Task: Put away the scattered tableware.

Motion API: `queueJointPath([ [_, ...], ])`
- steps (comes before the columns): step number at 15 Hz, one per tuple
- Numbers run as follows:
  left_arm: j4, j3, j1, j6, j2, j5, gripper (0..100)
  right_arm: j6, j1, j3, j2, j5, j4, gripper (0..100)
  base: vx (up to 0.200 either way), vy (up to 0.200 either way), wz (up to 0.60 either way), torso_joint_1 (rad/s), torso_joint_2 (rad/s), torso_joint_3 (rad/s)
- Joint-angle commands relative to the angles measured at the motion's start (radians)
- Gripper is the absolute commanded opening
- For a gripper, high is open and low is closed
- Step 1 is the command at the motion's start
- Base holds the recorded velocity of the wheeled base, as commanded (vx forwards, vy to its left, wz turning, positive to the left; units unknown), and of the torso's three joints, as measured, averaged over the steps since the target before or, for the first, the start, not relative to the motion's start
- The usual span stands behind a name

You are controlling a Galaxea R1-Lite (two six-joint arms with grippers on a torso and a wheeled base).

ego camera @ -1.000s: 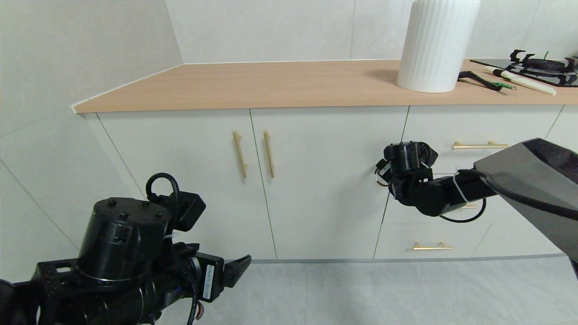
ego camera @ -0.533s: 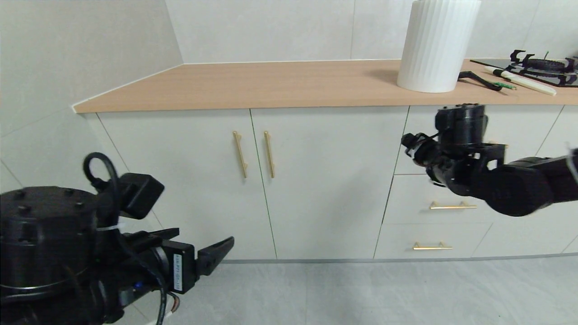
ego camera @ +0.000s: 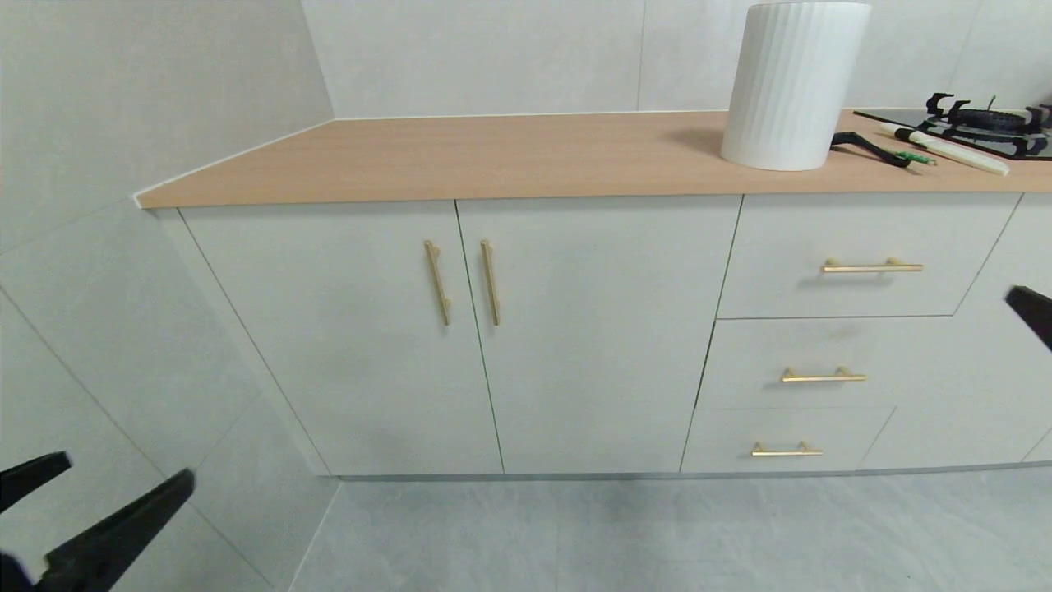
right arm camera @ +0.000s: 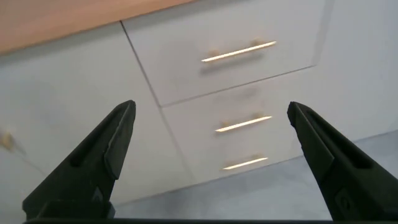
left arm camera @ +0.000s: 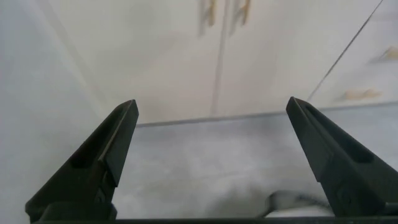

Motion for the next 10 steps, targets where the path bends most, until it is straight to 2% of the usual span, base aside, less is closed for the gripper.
queueJointPath([
  [1,0.226,0.017,0.110,0.112,-0.372,0.003,100,-0.183,-0.060,0.166,-0.547,0.034,0.238,100,0.000,0.000,0.00,0.000,0.00,0.000],
  [2,0.246,0.017,0.152,0.126,-0.416,0.003,100,-0.213,-0.063,0.161,-0.622,0.031,0.315,100,0.000,0.000,0.00,0.000,0.00,0.000],
  [3,0.257,0.017,0.169,0.137,-0.470,0.003,100,-0.242,-0.077,0.149,-0.691,0.028,0.366,100,0.000,0.000,0.00,0.000,0.00,0.000],
  [5,0.325,0.020,0.187,0.171,-0.588,0.014,100,-0.265,-0.163,0.147,-0.812,0.033,0.453,100,0.000,0.000,0.00,0.000,0.00,0.000],
  [6,0.361,0.024,0.195,0.181,-0.606,0.037,100,-0.275,-0.176,0.147,-0.849,0.025,0.482,100,0.000,0.000,0.00,0.000,0.00,0.000],
  [7,0.360,0.024,0.195,0.162,-0.603,0.109,100,-0.265,-0.180,0.143,-0.843,0.001,0.461,100,0.000,0.000,0.00,0.000,0.00,0.000],
  [8,0.358,0.017,0.198,0.160,-0.603,0.137,100,-0.266,-0.189,0.143,-0.844,-0.030,0.442,100,0.000,0.000,0.00,0.000,0.00,0.000],
  [9,0.357,0.014,0.229,0.165,-0.602,0.138,100,-0.268,-0.229,0.147,-0.844,-0.041,0.442,100,0.000,0.000,0.00,0.000,0.00,0.000],
  [10,0.357,0.014,0.229,0.165,-0.602,0.138,100,-0.268,-0.229,0.147,-0.844,-0.041,0.442,100,0.000,0.000,0.00,0.000,0.00,0.000],
])
